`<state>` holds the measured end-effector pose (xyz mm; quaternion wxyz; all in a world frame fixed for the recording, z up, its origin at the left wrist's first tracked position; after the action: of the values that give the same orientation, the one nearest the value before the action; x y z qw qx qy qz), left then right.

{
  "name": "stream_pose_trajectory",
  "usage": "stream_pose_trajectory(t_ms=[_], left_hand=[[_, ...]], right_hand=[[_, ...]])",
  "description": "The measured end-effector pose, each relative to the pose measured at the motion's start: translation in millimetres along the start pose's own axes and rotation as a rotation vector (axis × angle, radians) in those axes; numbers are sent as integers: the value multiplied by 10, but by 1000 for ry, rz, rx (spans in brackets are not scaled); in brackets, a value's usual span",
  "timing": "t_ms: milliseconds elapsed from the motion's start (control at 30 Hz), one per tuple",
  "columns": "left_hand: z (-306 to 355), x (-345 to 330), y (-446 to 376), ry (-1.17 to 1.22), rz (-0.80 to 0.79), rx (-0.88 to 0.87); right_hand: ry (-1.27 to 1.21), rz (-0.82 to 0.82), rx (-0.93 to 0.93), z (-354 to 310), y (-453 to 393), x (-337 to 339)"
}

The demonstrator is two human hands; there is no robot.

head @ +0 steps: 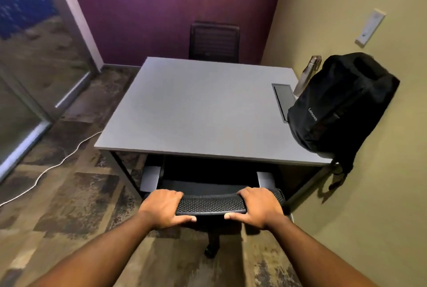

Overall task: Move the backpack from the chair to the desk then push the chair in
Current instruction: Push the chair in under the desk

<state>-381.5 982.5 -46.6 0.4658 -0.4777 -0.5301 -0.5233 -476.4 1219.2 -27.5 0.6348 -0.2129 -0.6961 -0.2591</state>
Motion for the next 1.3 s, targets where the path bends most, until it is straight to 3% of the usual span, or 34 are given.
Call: stream_pose_trajectory(t_ms=[533, 767, 1100, 1300], left_hand=[[47, 125, -665, 54, 3, 7], [-253, 121, -1006, 78, -38, -7], [-533, 146, -1438, 121, 26, -51], [-576, 136, -1617, 130, -40, -81]], right_hand=[[-58, 139, 2, 611, -394, 11], [-29, 140, -60, 638, -722, 46], [-14, 143, -80, 725, -1103, 156], [-12, 144, -101, 830, -1214, 106]])
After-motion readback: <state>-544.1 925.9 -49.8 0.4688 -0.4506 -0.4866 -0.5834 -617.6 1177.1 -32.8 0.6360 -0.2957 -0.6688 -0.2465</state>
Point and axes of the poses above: each hand's wrist, its own y-axis away from the middle knuckle, its own x-axis out of the back of the hand, z = x × y, the point moved 8 cm from there along -y, towards the middle knuckle, and after that the axes turned 7 degrees about x, right-handed, at the moved point
